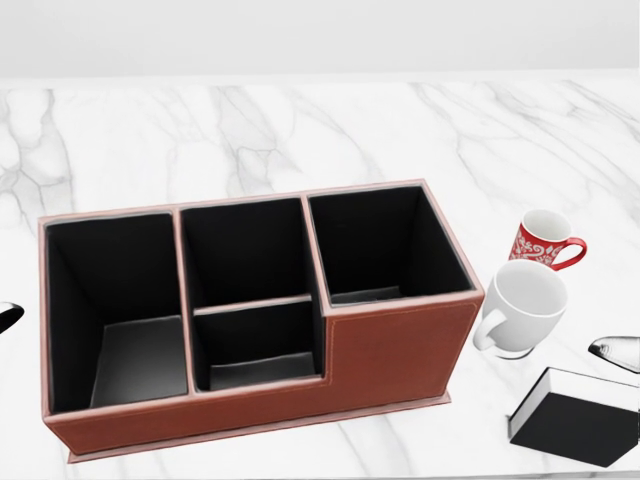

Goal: Pick up the book and place it in the right compartment of the caddy.

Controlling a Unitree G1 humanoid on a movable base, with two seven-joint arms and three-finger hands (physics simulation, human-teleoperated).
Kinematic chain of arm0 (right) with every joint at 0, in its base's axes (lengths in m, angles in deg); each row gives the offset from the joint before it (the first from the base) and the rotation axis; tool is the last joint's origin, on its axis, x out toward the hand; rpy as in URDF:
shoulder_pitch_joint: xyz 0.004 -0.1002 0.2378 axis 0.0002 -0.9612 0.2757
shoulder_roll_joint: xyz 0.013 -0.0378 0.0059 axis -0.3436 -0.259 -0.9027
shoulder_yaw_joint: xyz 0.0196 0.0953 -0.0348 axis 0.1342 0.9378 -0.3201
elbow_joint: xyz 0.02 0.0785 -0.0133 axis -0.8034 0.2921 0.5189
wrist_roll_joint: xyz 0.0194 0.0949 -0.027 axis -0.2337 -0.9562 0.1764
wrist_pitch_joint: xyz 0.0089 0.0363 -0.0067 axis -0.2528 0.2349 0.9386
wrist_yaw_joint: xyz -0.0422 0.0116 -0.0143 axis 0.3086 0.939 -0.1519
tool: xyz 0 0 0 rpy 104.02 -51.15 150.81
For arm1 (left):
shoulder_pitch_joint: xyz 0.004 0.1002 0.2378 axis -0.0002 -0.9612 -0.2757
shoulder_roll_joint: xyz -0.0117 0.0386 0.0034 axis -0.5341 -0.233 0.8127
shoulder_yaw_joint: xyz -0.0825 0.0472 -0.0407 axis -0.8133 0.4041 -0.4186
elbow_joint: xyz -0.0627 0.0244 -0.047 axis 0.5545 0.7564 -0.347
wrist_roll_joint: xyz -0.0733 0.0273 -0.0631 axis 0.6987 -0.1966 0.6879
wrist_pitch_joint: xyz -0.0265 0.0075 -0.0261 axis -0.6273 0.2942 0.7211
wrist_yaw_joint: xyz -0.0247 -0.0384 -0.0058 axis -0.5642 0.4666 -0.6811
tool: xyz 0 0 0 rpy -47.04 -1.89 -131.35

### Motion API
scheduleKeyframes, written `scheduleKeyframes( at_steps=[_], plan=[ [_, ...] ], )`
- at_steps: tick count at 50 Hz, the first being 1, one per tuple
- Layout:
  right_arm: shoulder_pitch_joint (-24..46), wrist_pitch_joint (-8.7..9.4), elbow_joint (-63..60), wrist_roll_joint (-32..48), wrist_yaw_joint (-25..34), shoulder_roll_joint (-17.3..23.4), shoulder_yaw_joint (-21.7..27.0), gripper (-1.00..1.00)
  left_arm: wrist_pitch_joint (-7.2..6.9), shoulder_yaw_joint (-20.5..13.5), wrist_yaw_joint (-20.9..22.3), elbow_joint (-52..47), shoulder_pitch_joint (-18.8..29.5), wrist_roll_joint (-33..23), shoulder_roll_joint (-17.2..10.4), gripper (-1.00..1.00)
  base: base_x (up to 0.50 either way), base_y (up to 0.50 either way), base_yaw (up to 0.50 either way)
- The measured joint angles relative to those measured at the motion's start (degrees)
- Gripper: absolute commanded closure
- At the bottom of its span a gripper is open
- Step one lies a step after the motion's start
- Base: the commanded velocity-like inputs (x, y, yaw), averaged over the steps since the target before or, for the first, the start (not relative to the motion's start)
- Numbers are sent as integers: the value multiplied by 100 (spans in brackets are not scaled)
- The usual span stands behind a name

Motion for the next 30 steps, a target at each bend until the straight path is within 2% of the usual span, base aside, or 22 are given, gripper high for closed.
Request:
scheduleKeyframes(
  at_steps=[4, 10, 20, 30],
  plan=[
    [-5, 0, -16, -4, 10, -3, 3, -100, 0, -5, -3, -15, -4, 5, 0, -100, 28, 0, 0],
    [-12, 0, -14, 54, 58, -4, -33, -100, 0, -5, -2, -24, 3, 11, 2, -100, 0, 0, 0],
    [-44, 0, 196, 1464, 579, 112, -258, -100, 0, 1, 5, 12, 1, -2, 3, -100, 0, 0, 0],
    [-20, 0, 283, 2391, 992, 102, -308, -100, 0, -6, -3, -6, 3, 2, -5, -100, 0, 0, 0]
  ],
)
